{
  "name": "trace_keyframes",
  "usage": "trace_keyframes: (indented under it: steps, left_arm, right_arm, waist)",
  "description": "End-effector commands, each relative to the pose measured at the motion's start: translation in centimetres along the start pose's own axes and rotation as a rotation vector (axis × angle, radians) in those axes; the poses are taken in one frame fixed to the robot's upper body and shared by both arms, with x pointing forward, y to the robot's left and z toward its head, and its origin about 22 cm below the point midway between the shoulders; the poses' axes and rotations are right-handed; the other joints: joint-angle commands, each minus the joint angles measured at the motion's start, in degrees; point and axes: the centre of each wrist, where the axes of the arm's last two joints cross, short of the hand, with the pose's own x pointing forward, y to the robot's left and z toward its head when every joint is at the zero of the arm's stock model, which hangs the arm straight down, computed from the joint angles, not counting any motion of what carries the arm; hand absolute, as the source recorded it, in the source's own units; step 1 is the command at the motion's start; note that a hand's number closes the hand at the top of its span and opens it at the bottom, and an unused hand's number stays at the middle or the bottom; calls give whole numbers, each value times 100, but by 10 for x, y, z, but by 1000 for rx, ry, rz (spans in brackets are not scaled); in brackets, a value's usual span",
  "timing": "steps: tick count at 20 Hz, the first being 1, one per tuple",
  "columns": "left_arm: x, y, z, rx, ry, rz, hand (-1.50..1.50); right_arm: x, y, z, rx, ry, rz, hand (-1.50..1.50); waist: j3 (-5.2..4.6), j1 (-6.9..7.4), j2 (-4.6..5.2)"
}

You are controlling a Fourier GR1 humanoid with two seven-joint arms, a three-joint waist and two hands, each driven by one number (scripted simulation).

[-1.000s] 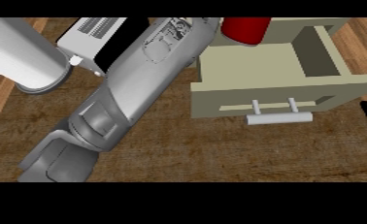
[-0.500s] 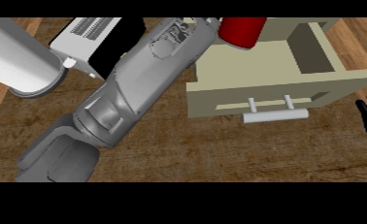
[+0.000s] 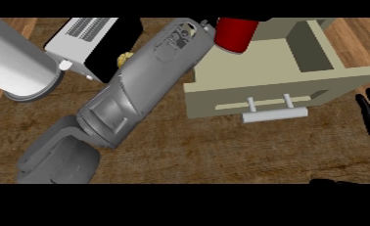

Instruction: Pick up the can, place it into the drawer and close the drawer

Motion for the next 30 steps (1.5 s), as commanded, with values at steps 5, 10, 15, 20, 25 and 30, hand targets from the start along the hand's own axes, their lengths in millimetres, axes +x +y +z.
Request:
trace_keyframes:
  steps: [5, 10, 15, 20, 25, 30]
  left_arm:
    - [-28, 0, 4, 5, -24, -83, 150]
    - [-31, 4, 1, 65, 7, -90, -150]
    - [-36, 6, -1, 113, 10, -90, -150]
    - [-55, 4, 10, 151, -7, -79, -150]
    - [-39, -2, 10, 146, 22, -29, -150]
    - [-37, -1, 8, 143, 24, 23, -150]
  right_arm:
    - [3, 8, -16, 2, -5, -9, -150]
    - [5, 2, -11, 41, -31, 9, -150]
    - [6, 9, -15, 30, -39, 8, -150]
    - [10, 6, -11, 41, -51, -9, -150]
    - [22, -3, -10, 41, -93, 117, -150]
    - [36, -5, -15, 70, -177, 302, -150]
  waist:
    - [-1, -39, 34]
    - [2, -186, 66]
    - [0, -185, 100]
    - [0, -259, 77]
    - [-3, -161, 16]
    - [-9, -116, 49]
